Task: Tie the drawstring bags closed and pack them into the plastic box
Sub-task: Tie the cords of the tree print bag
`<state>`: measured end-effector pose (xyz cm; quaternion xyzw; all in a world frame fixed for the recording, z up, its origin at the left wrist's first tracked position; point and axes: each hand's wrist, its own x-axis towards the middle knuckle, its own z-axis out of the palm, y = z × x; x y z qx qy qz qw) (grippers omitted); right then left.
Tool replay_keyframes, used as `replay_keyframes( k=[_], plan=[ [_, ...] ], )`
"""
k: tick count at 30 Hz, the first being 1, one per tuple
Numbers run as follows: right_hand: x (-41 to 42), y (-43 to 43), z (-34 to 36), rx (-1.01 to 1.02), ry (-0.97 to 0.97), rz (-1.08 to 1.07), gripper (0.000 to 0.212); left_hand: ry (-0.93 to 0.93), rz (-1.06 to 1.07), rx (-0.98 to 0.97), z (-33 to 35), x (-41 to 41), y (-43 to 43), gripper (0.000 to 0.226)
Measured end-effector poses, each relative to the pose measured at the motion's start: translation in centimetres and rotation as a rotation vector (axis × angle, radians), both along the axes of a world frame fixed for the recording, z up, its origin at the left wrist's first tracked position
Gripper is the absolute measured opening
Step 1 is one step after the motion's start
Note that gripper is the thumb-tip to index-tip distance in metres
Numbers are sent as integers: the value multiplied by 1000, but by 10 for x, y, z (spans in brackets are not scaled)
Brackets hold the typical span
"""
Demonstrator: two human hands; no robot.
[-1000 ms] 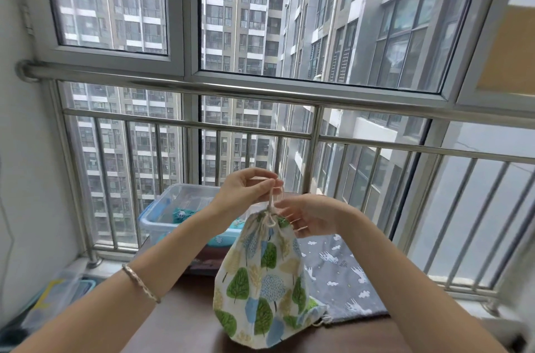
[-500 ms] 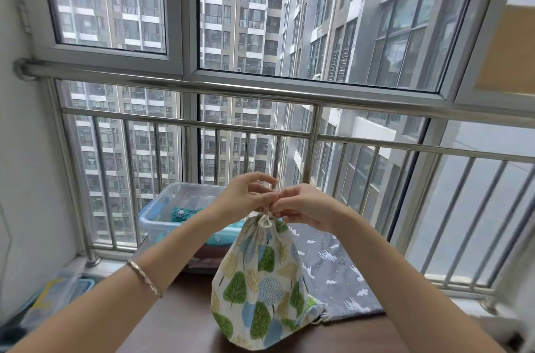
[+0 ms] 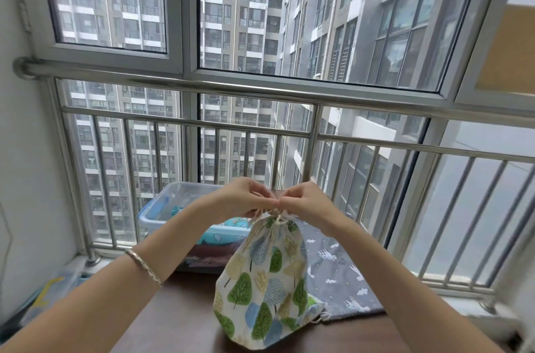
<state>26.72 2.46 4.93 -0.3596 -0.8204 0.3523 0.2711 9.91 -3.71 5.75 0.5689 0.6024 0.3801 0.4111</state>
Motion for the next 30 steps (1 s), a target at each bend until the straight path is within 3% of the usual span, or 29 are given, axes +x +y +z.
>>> replay_keyframes(
  k=[5,7,10,12,15,18,21,24,30],
  plan=[
    [4,1,2,-787,280,107,17,134,-42,111,6,7,-3,14],
    [7,1,-2,-865,318,180,13,207,-32,143,7,8,-4,11],
    [4,3,-9,-760,388,175,5,341,-7,145,6,9,-4,15],
    [2,2,-11,-579,402,132,5,301,-4,80,4,8,-2,21],
    [4,-2,-12,-178,372,28,15,15,-9,-68,2,5,1,30],
    [3,-8,-11,58,365,-5,19,-259,-26,-128,1,5,3,24],
    [3,-6,-10,83,340,-12,13,-346,-49,-145,0,6,2,22],
    [5,-4,-10,66,323,22,20,-357,-46,-147,-2,5,4,24],
    [8,-2,-18,79,290,43,14,-206,-37,-111,-3,-1,4,23]
  ],
)
